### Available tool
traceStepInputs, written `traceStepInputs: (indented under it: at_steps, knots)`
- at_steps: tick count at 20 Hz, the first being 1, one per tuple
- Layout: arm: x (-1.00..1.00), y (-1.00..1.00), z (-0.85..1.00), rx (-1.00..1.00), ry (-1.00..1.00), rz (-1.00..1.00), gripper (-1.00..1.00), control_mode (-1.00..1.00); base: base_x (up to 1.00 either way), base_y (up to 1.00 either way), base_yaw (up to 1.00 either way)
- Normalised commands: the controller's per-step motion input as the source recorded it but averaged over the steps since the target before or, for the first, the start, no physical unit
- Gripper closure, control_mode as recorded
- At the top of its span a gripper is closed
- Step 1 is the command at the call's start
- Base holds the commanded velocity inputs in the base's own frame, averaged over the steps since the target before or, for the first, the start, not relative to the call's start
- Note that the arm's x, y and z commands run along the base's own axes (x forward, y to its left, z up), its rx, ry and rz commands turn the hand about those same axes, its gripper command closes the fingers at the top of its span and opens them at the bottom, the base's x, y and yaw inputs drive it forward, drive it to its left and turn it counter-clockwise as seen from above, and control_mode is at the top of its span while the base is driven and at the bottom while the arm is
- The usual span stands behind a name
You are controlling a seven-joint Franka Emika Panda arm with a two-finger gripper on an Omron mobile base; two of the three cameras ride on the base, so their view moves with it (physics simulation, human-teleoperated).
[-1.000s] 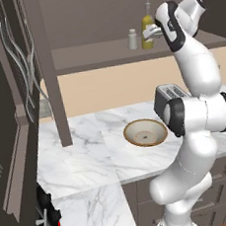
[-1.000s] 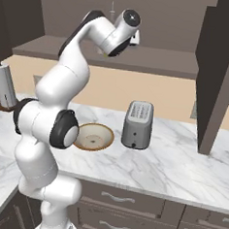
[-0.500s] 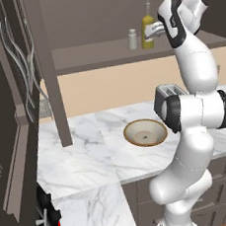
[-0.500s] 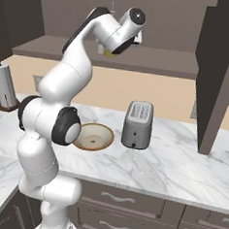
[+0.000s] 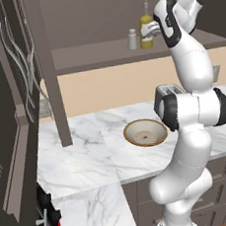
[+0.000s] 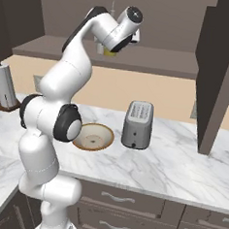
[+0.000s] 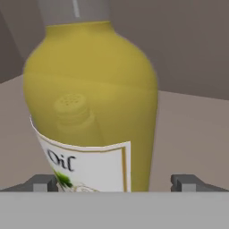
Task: Retrieve the bottle and the shaker from the cabinet and place them next to the mixing bowl on the counter. Then add garlic from the fridge to the mixing bowl.
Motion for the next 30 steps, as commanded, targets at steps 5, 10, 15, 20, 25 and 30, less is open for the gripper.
traceStepInputs:
  at_steps: [5,10,15,20,25,30]
  knots:
    - [0.00,0.01,0.00,0.00,0.00,0.00,-1.00,-1.00,0.00,0.00,0.00]
    - [0.00,0.09,0.00,0.00,0.00,0.00,-1.00,-1.00,0.00,0.00,0.00]
    - [0.00,0.13,0.00,0.00,0.00,0.00,-1.00,-1.00,0.00,0.00,0.00]
    - [0.00,0.00,0.00,0.00,0.00,0.00,1.00,-1.00,0.00,0.00,0.00]
    - [0.00,0.00,0.00,0.00,0.00,0.00,1.00,-1.00,0.00,0.00,0.00]
    - [-0.03,0.00,0.00,0.00,-0.01,0.00,1.00,-1.00,0.00,0.00,0.00]
